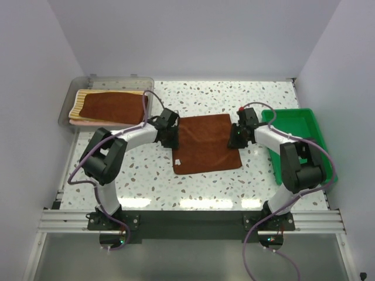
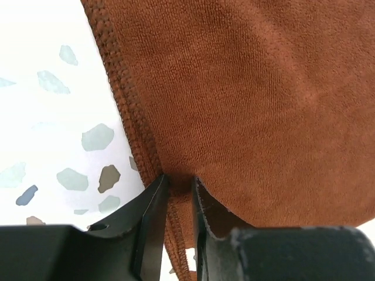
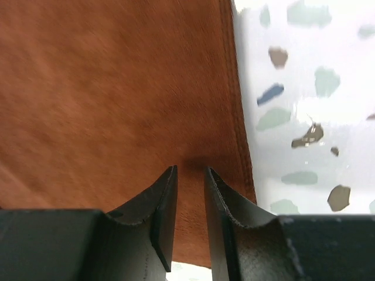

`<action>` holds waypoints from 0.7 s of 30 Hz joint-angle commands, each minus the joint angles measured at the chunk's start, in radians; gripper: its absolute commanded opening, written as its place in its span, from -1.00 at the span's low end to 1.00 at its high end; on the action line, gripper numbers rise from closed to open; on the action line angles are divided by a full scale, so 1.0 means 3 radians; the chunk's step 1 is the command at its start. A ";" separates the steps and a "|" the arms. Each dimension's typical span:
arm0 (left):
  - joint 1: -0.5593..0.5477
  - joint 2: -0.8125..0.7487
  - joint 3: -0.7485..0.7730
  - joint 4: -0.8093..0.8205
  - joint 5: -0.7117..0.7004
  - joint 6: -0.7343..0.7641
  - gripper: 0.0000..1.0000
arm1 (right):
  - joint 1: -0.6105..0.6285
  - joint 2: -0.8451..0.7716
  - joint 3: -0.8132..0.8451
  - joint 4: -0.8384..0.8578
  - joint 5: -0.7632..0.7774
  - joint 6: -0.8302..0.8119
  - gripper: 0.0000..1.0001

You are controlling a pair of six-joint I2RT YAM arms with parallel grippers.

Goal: Fold and stack the towels
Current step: Fold the towel

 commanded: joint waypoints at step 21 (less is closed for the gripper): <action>0.0317 -0.1082 -0.0642 0.0185 -0.0082 0.0392 0.26 | 0.0107 -0.1108 -0.0195 -0.0367 -0.0015 -0.0445 -0.17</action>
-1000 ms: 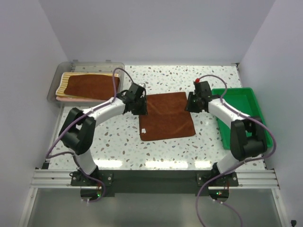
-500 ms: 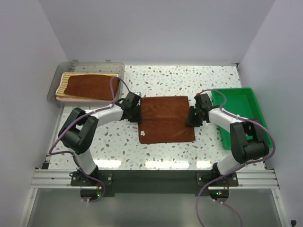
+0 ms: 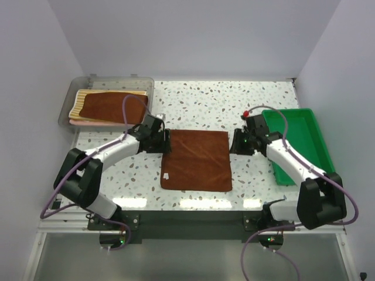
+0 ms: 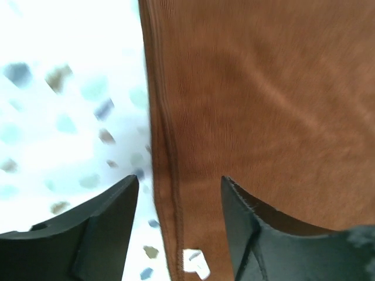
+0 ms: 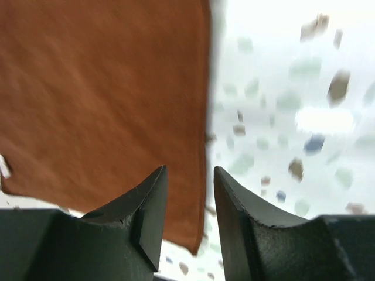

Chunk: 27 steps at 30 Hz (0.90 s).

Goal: Fold and stack the towels
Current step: Fold the towel

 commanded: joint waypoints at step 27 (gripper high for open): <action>0.0557 0.1687 0.2405 -0.0660 0.1165 0.3372 0.29 | -0.0117 0.2749 0.3327 -0.1360 -0.0493 -0.3303 0.02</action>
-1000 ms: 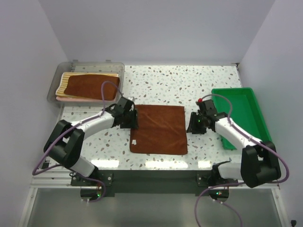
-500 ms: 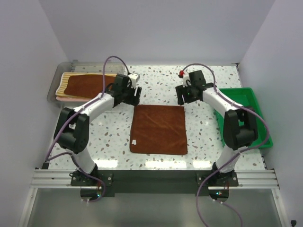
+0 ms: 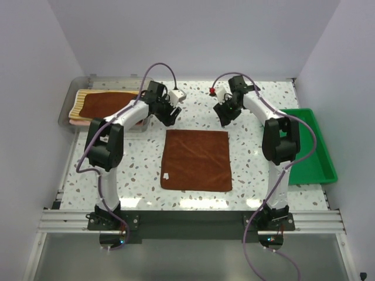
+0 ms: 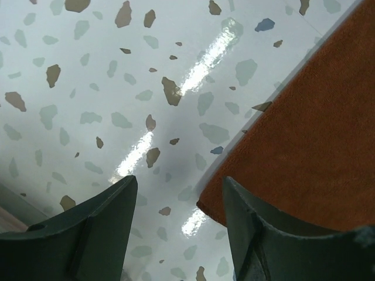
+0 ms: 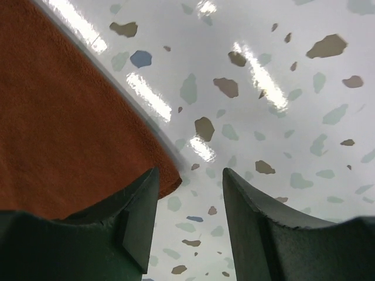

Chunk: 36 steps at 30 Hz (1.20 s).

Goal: Fold and stack the towels
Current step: Fold the towel

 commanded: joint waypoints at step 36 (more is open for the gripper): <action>0.0023 0.0497 0.0626 -0.1025 0.0448 0.0636 0.21 | 0.0006 0.0662 0.0433 -0.0705 -0.0343 -0.0504 -0.90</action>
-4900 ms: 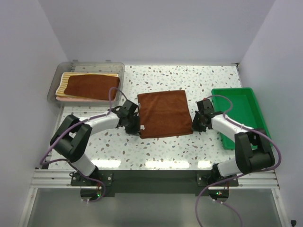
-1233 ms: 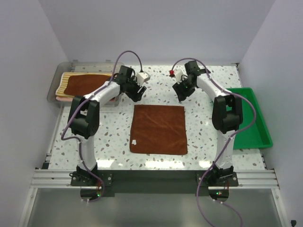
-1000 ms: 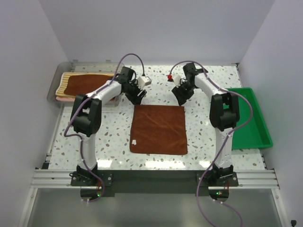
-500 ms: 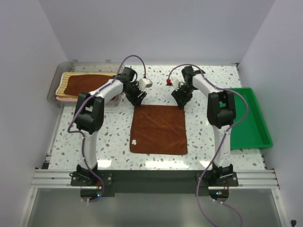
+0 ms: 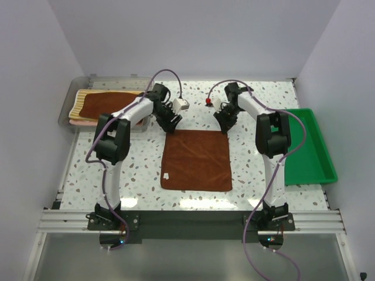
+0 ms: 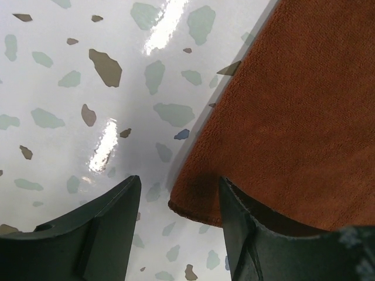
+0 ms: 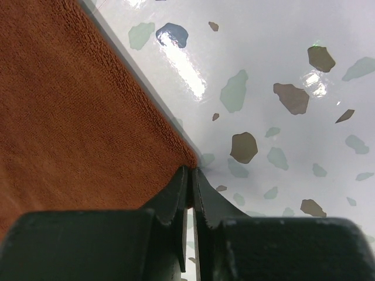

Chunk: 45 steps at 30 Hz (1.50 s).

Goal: Fold and stack the towels
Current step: Fold the towel

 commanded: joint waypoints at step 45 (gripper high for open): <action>0.0150 -0.0283 0.0783 -0.0305 -0.0057 0.0086 -1.00 | 0.0001 -0.0909 0.0275 0.0319 0.0360 0.0291 -1.00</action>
